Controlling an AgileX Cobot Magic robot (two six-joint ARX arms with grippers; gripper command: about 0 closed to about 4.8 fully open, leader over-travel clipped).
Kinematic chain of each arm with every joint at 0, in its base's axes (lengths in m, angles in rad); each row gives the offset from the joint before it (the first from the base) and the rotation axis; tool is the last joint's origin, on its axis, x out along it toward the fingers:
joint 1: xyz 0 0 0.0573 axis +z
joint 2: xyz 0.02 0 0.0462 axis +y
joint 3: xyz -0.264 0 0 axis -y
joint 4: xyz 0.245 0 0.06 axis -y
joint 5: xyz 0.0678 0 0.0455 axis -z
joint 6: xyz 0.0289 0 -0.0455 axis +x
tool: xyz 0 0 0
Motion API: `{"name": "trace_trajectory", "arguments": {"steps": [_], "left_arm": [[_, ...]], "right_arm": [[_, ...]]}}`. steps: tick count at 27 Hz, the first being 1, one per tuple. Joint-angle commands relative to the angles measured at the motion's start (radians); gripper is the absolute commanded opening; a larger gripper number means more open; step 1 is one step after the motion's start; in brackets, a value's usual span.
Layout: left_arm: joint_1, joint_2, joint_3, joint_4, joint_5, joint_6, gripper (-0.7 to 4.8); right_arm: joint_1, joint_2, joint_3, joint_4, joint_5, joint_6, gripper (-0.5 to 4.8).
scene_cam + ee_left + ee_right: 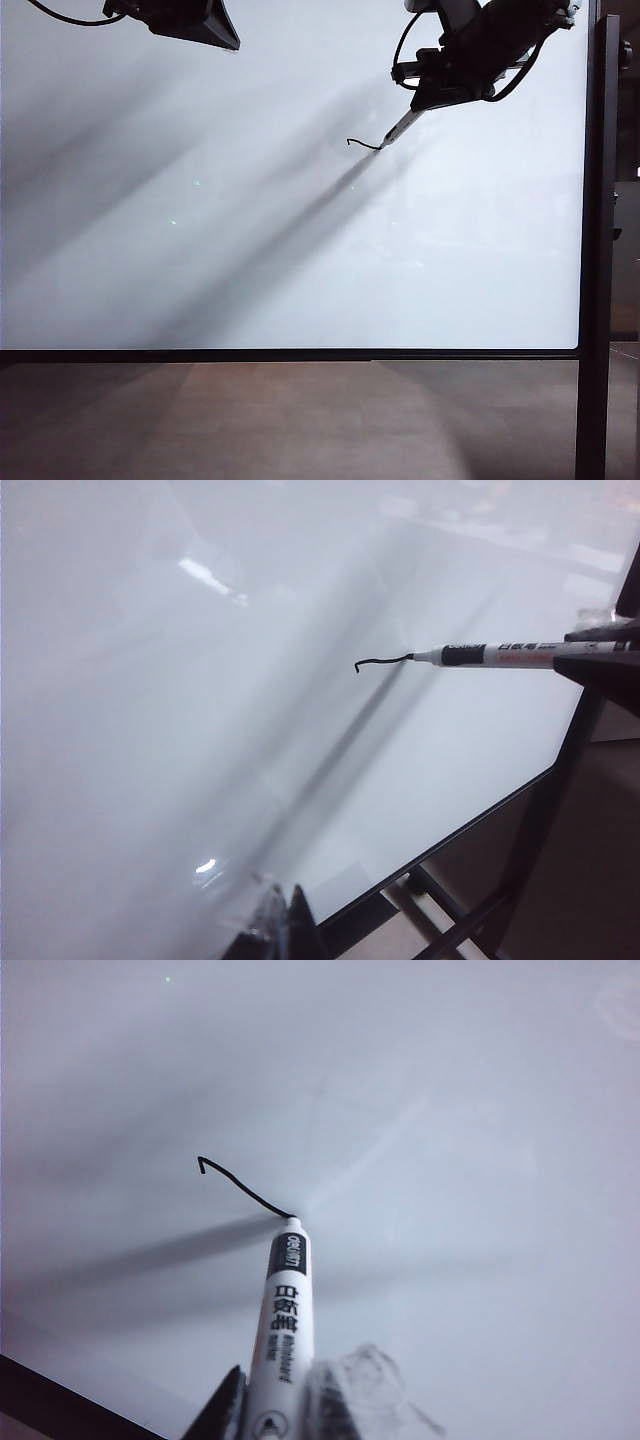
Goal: Reach to the right to find the marker pen, pick it up, and write the number 5 on the whiteboard.
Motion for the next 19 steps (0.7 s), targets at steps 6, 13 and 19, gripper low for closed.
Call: {"name": "trace_trajectory", "arguments": {"steps": [6, 13, 19], "left_arm": [[0.000, -0.004, 0.003, 0.006, 0.005, 0.000, -0.05], [0.000, -0.009, 0.003, -0.044, 0.004, 0.000, -0.05], [0.000, -0.009, 0.003, -0.036, 0.004, 0.000, -0.05]], "right_arm": [[0.082, -0.114, 0.007, -0.061, -0.130, 0.028, -0.07], [0.120, -0.076, 0.008, -0.064, 0.046, 0.028, -0.07], [0.119, -0.063, 0.008, -0.046, 0.050, 0.005, -0.07]]}}
